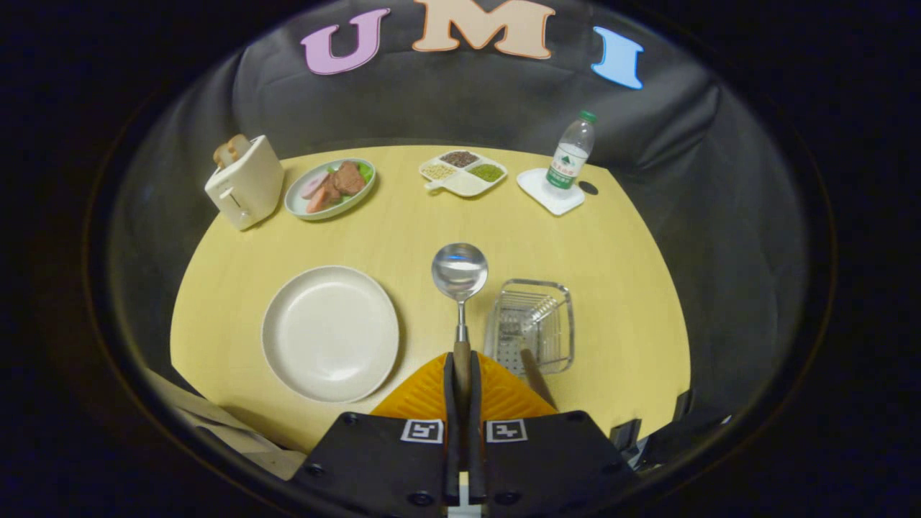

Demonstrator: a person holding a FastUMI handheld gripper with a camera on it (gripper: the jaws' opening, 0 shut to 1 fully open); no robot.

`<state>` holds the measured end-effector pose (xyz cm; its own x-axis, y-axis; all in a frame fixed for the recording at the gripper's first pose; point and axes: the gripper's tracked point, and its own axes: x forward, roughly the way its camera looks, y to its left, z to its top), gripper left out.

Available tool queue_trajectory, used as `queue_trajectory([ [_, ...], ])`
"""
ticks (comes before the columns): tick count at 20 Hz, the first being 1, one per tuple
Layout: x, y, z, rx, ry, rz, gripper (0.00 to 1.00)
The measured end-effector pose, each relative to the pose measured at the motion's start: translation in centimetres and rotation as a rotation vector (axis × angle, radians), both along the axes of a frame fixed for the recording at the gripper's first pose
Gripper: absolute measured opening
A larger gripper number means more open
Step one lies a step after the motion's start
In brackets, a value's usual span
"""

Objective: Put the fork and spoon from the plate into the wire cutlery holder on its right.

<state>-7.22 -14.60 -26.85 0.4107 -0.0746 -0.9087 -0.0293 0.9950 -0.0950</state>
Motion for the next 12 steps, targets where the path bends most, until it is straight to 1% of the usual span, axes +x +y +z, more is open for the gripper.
queue_trajectory([
  [5, -0.8, -3.2, 0.3, -0.023, 0.045, -0.037, 0.08],
  [8, -0.9, -3.7, 0.2, -0.006, 0.067, -0.055, 0.08],
  [12, -1.7, -4.2, 0.1, -0.002, 0.117, -0.053, 0.08],
])
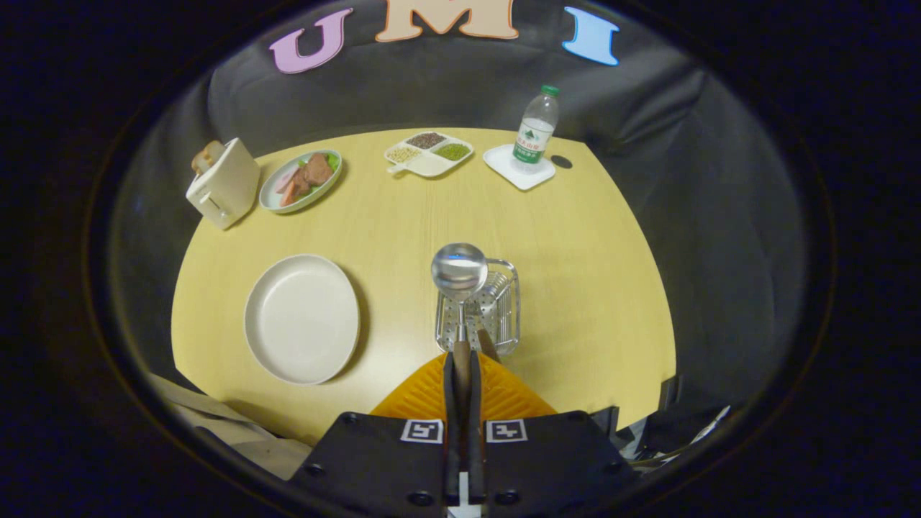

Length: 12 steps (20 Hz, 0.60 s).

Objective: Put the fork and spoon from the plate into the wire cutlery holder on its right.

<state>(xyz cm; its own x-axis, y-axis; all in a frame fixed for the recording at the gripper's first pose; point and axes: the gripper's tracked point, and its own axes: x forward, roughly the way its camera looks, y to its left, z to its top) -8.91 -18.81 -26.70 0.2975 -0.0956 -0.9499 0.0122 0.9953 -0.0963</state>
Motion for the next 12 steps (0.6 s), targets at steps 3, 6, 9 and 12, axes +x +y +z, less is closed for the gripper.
queue_trajectory([
  [3, -0.3, -0.5, -0.4, -0.004, 0.028, -0.011, 0.08],
  [6, -0.4, -0.3, -0.5, 0.009, 0.042, -0.015, 0.11],
  [9, 0.4, -0.2, -0.3, 0.023, 0.023, -0.033, 0.16],
  [12, 0.6, -0.3, 0.3, 0.022, 0.011, -0.042, 0.2],
])
